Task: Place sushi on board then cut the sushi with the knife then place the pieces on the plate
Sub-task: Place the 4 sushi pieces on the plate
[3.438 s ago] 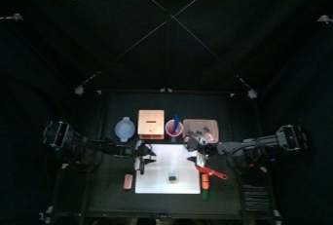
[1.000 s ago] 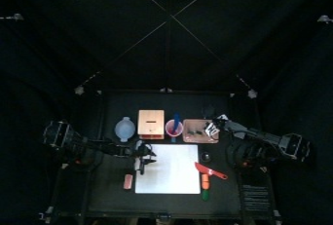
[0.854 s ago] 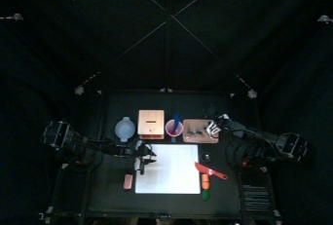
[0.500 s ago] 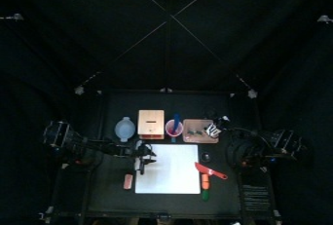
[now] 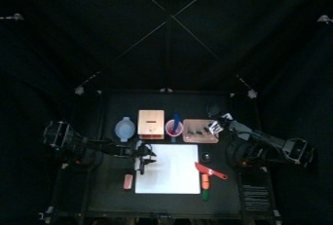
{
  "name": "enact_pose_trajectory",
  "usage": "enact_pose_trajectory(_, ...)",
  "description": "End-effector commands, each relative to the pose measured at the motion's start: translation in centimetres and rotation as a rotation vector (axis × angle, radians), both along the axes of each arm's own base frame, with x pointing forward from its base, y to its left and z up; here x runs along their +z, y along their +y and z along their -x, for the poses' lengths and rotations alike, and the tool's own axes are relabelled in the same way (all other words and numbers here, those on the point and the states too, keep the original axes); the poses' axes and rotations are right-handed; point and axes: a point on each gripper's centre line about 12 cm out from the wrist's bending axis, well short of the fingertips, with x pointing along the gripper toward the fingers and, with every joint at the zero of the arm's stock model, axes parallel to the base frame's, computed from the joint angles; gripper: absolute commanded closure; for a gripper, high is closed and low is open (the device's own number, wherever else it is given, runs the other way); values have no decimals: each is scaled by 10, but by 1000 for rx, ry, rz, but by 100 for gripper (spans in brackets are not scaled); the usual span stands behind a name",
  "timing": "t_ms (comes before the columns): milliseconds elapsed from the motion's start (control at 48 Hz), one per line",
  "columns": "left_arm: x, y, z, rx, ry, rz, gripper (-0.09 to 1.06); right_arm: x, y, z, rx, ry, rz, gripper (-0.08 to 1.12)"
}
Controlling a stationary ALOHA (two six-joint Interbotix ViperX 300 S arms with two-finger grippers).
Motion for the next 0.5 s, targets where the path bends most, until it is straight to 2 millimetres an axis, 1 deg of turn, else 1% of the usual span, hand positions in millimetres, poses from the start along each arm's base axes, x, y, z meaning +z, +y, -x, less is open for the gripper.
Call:
enact_pose_trajectory(21,11,-1,-6,1,-38,7,24,24,11,-12,69,-97,59,17)
enact_pose_trajectory(104,12,-1,-7,5,-39,10,24,28,21,-20,122,-145,68,17)
enact_pose_trajectory(292,8,0,-7,11,-30,12,24,31,36,-34,210,-193,71,17)
enact_pose_trajectory(417,9,1,-8,13,-31,9,24,31,42,-40,250,-202,82,17)
enact_pose_trajectory(500,9,1,-8,15,-31,12,24,27,42,-38,256,-193,82,17)
